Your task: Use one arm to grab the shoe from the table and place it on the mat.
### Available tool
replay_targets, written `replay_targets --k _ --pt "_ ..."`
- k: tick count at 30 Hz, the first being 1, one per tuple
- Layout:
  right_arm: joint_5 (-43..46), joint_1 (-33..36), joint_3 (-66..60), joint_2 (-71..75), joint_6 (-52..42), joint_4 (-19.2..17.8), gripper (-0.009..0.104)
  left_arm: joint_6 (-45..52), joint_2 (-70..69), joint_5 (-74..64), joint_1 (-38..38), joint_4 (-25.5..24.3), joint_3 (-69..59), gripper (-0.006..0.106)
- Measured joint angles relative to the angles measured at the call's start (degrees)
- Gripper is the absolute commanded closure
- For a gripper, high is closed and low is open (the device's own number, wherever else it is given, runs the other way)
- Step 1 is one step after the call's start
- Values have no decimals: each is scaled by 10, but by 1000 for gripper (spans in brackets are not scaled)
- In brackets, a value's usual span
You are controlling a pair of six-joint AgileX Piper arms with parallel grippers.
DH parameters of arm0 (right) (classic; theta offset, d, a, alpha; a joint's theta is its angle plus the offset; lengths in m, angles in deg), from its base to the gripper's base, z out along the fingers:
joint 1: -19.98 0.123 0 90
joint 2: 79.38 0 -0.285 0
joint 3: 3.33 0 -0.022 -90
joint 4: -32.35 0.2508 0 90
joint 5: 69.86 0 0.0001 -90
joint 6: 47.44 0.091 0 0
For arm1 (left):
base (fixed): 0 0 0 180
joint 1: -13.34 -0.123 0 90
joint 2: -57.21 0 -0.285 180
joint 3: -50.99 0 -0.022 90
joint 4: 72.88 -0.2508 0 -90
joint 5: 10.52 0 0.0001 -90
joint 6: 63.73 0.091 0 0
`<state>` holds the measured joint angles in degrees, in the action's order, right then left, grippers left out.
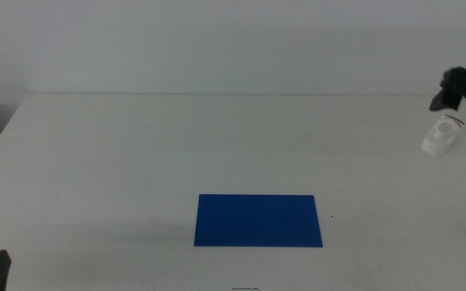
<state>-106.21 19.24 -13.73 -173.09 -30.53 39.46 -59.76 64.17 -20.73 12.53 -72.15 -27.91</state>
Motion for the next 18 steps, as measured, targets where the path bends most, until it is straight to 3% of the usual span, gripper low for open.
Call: replay_targets --k 11,14,18 --pt "-213 -3 324 -248 165 -159 7 0 0 0 0 0 0 7" --pt "-240 -3 398 -307 175 -182 9 0 0 0 0 0 0 7" --pt "-272 -9 475 -370 190 -188 12 0 0 0 0 0 0 7"
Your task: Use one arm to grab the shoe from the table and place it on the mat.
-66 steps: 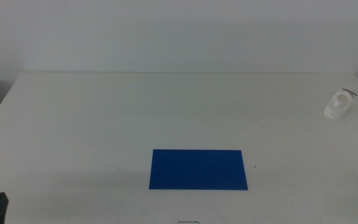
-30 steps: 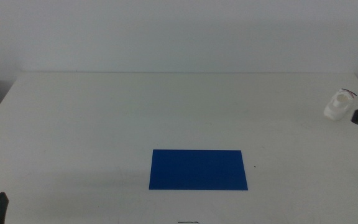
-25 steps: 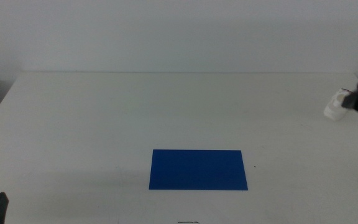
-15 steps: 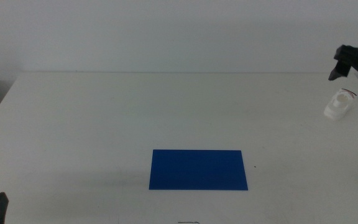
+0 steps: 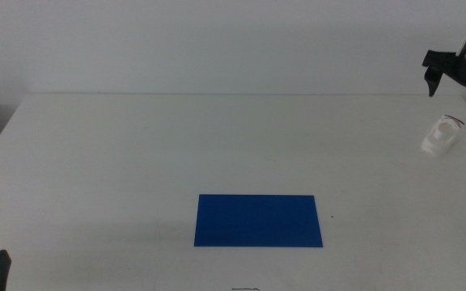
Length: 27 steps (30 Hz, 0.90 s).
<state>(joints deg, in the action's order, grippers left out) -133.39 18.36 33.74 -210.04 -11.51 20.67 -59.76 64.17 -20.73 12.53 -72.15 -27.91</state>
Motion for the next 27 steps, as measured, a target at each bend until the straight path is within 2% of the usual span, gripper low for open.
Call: replay_targets --k 8,15,27 --pt "-34 -54 87 -99 13 67 18 0 0 0 0 0 0 7" --pt "-24 -86 100 -137 22 106 24 0 0 0 0 0 0 7" --pt "28 -86 101 -139 22 121 27 0 0 0 0 0 0 7"
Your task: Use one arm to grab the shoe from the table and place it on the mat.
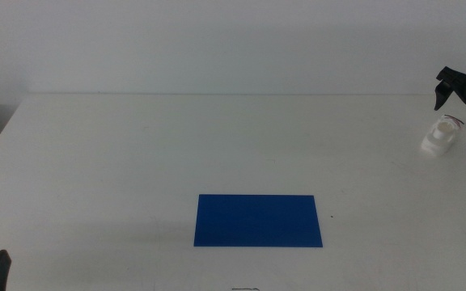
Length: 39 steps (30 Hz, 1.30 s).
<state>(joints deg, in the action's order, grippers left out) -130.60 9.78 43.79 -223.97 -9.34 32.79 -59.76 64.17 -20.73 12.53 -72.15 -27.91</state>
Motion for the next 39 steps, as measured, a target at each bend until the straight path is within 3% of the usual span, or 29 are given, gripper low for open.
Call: replay_targets --k 9,11,13,17,25,29,32,39 --pt "1 0 1 -31 -12 20 27 0 0 0 0 0 0 7" --pt "1 0 1 -36 -14 22 33 0 0 0 0 0 0 7" --pt "3 0 1 -38 -15 22 46 0 0 0 0 0 0 7" --pt "6 0 5 -39 -23 16 97 0 0 0 0 0 0 7" --pt "-38 6 15 -15 -84 -11 96 0 0 0 0 0 0 7" --pt "-92 32 14 25 -76 -76 96 0 0 0 0 0 0 7" --pt "-93 67 -17 63 -70 -114 96 0 0 0 0 0 0 7" --pt "-82 206 -191 196 -42 -118 96 0 0 0 0 0 0 7"
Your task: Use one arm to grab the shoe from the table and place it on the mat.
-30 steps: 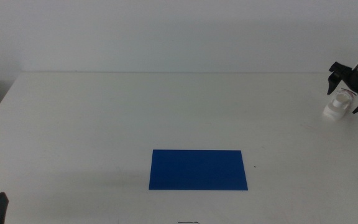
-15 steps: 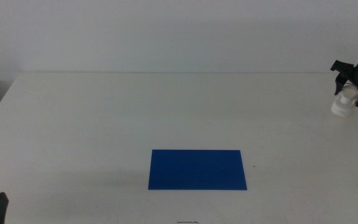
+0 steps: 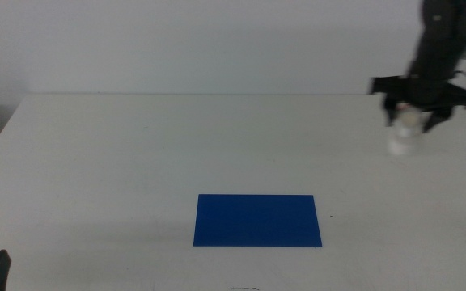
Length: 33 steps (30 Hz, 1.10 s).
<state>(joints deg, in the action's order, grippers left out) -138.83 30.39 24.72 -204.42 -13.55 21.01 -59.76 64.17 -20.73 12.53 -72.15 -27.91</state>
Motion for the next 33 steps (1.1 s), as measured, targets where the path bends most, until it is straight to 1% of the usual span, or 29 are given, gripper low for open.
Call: replay_targets --k 3,6,10,15,20,23,27,30,33 --pt "21 67 -40 42 15 4 96 0 0 0 0 0 0 7" --pt "28 132 -47 55 48 4 96 0 0 0 0 0 0 7" --pt "33 192 -52 43 115 8 96 0 0 0 0 0 0 7" --pt "44 252 -54 24 208 30 96 0 0 0 0 0 0 7" --pt "66 294 -55 8 259 36 96 0 0 0 0 0 0 7" --pt "72 308 -55 0 261 42 96 0 0 0 0 0 0 7" --pt "66 311 -56 -5 260 48 96 0 0 0 0 0 0 7" --pt "51 311 -56 -6 246 49 96 0 0 0 0 0 0 7" --pt "42 311 -56 -6 193 49 96 0 0 0 0 0 0 7"
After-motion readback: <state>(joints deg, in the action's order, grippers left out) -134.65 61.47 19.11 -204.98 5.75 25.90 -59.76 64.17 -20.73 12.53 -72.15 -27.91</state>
